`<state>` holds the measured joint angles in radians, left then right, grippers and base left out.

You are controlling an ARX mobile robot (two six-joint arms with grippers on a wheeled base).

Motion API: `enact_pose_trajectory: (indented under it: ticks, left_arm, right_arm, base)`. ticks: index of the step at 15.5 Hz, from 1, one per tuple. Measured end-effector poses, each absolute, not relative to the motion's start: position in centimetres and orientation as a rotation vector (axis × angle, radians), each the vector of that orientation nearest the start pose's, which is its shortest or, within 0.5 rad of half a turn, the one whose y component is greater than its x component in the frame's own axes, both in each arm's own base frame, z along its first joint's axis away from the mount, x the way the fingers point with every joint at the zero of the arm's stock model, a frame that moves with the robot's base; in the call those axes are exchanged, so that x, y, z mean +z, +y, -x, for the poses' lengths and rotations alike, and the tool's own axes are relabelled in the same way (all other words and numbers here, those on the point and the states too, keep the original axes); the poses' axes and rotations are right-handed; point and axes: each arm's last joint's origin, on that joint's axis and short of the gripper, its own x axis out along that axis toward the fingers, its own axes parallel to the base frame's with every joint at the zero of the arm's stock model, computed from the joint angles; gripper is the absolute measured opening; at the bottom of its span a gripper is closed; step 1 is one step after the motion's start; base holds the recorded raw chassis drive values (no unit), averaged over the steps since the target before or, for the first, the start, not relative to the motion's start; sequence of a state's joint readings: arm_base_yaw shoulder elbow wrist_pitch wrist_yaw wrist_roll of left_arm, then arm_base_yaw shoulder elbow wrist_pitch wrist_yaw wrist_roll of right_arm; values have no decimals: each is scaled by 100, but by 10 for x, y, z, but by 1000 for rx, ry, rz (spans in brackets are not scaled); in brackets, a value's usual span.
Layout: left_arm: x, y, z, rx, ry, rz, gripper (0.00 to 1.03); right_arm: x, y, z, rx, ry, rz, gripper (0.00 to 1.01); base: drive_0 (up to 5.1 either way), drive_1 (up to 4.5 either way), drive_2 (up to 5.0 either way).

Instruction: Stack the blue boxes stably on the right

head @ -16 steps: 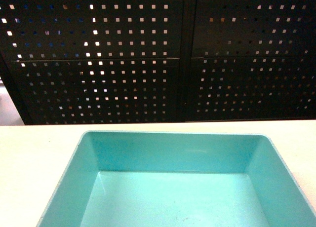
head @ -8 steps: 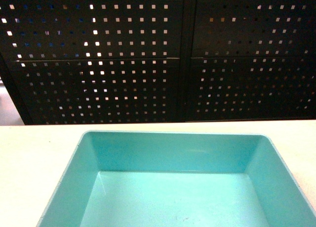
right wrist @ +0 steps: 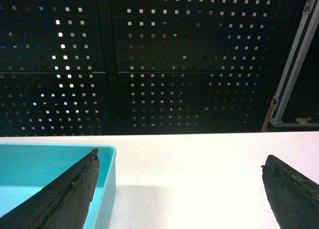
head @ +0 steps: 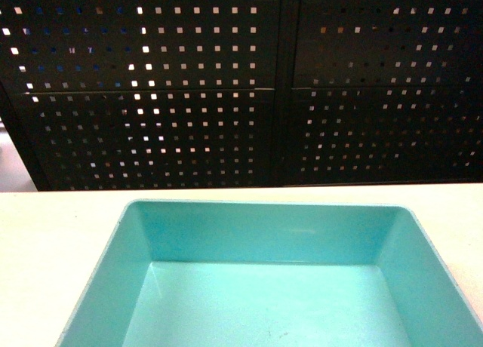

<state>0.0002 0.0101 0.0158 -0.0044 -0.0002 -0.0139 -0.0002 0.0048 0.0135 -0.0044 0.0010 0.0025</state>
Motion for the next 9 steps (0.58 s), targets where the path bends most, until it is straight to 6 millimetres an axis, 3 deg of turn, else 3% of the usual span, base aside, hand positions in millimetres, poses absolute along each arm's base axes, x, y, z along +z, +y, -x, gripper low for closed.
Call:
enact_pose_trajectory:
  ticks: [3,4,5,6,7,8,9]
  left_arm:
    - [167,-1,-98,-43,76,31,98]
    - [181,-4,-100,-139,179,92,98]
    - [214,-9,-104,-269,181,156,98]
    - [242,-13,-113,-349,109,178,98]
    - [259,-14,-131,-404,177,213,98]
    - [251,-13,-157,-424,358,279,98]
    - [234,-13,-183,-441,569,366,98]
  right_arm:
    - [167,1,-99,19,18,-21,98]
    - [175,0,-104,38,75,-43,98]
    - [196,0,-111,54,48,-67,98]
    - [226,4,-125,89,32,-93,98]
    - [240,9,-145,157,173,-135,98]
    - [234,13,-174,217,384,-228,98]
    - [221,12,-201,166,480,-282,98]
  base:
    - [0,0,0]
    - [0,0,0]
    - [0,0,0]
    - [0,0,0]
    - [0,0,0]
    - [0,0,0]
    - [0,0,0]
